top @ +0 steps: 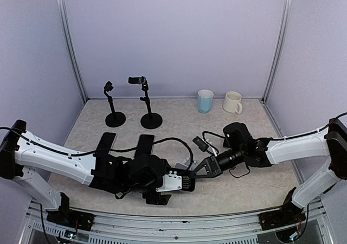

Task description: Remove the phone from the phone stand

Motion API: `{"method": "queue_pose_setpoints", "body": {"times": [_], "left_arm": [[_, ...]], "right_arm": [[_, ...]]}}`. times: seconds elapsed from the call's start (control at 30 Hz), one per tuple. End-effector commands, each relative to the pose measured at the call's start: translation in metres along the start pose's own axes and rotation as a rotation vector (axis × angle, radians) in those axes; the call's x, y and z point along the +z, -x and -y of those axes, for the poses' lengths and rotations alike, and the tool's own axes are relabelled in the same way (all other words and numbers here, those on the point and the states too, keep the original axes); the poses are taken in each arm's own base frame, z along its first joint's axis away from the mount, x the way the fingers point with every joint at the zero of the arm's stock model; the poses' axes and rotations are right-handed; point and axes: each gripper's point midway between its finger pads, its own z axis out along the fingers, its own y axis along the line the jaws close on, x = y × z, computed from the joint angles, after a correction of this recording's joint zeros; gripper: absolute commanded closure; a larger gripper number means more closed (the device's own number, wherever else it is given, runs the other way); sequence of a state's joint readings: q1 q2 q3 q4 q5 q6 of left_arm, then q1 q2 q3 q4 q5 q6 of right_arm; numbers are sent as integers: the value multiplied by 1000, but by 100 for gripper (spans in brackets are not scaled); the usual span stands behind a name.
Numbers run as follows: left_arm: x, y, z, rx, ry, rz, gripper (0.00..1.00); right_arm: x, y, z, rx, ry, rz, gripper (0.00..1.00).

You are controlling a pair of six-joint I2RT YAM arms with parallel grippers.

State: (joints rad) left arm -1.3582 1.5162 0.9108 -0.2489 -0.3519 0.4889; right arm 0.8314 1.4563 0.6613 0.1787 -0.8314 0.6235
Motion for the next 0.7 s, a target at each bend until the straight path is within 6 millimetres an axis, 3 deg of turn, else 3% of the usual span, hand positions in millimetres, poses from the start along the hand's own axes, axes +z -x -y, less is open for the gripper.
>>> {"method": "queue_pose_setpoints", "body": {"times": [0.0,0.27,0.67], "left_arm": [[3,9,-7,37,26,-12,1],[10,8,-6,60,32,-30,3],[11,10,-20,9,119,-50,39]], "right_arm": [[-4,10,-34,-91,88,-3,100],[-2,11,-41,-108,99,-21,100],[-2,13,-44,-114,109,-17,100]]}}
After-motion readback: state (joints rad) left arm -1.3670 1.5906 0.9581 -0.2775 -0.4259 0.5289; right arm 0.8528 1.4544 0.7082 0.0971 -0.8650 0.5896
